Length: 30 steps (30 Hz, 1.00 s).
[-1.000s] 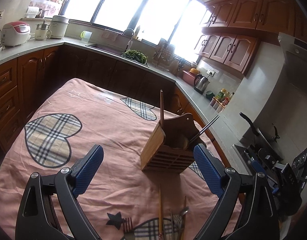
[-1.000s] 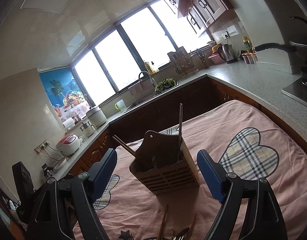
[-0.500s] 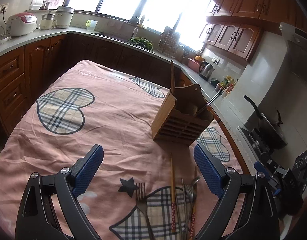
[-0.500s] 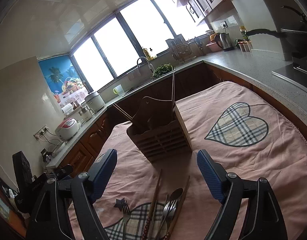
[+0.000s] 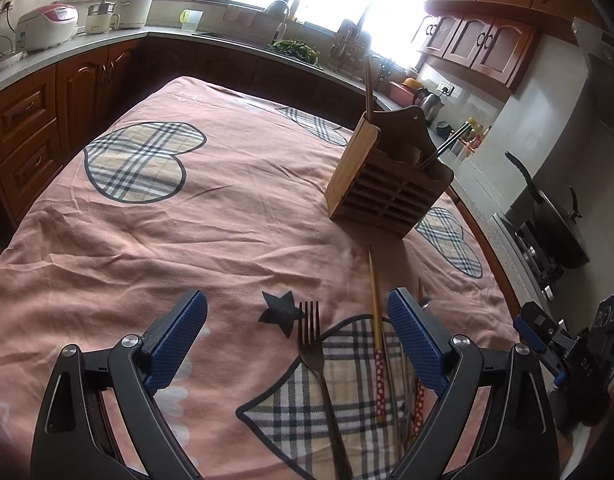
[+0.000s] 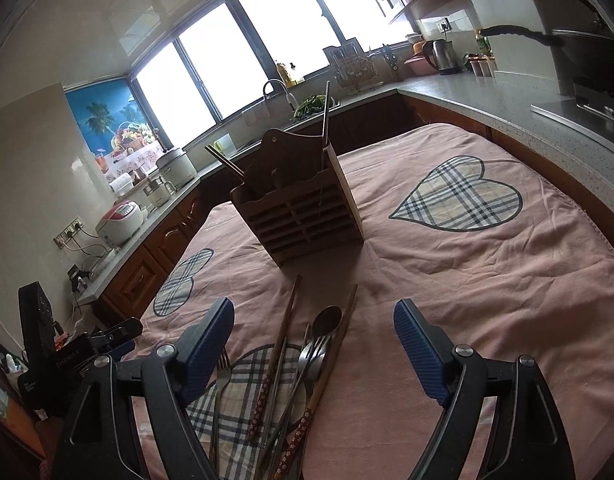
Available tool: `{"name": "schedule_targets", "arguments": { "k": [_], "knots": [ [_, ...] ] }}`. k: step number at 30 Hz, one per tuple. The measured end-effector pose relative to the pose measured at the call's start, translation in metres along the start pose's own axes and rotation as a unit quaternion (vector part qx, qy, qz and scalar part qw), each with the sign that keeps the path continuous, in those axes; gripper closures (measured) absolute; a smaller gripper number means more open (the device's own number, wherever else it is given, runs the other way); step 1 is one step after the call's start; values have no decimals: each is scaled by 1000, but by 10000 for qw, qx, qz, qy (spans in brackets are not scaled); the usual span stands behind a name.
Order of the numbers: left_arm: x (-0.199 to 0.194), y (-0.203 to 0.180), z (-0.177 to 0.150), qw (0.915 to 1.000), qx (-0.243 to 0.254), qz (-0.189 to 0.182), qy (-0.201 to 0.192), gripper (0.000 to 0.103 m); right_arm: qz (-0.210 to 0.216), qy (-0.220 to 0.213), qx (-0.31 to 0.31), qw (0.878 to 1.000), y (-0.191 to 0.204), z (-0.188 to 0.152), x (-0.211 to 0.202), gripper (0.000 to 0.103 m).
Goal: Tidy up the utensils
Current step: 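Move both open grippers back to the remaining utensils, then close left gripper on a silver fork while right gripper grasps a wooden chopstick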
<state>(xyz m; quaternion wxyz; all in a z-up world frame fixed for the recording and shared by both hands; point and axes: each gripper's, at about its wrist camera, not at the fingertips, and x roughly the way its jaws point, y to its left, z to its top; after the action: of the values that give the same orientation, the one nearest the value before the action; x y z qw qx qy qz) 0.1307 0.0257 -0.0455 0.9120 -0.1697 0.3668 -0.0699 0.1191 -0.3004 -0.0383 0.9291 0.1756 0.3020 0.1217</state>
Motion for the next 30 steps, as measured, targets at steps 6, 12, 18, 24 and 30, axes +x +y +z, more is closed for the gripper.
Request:
{"name": "schedule_targets", "arguments": {
  "k": [6, 12, 18, 24, 30],
  "knots": [
    [11, -1, -5, 9998, 114, 80, 167, 9, -121, 224, -79, 9996, -4, -8, 11, 19],
    [26, -7, -10, 9985, 354, 187, 365, 9, -260, 424, -162, 9986, -4, -13, 24, 20],
    [47, -12, -17, 9956, 609, 343, 624, 9, -486, 677, -322, 9960, -3, -16, 44, 20],
    [63, -16, -20, 9927, 819, 423, 784, 12, -681, 1070, -452, 9909, -6, -18, 72, 39],
    [77, -17, -20, 9901, 923, 400, 976, 22, -811, 1323, -459, 9868, -12, -16, 95, 56]
  ]
}}
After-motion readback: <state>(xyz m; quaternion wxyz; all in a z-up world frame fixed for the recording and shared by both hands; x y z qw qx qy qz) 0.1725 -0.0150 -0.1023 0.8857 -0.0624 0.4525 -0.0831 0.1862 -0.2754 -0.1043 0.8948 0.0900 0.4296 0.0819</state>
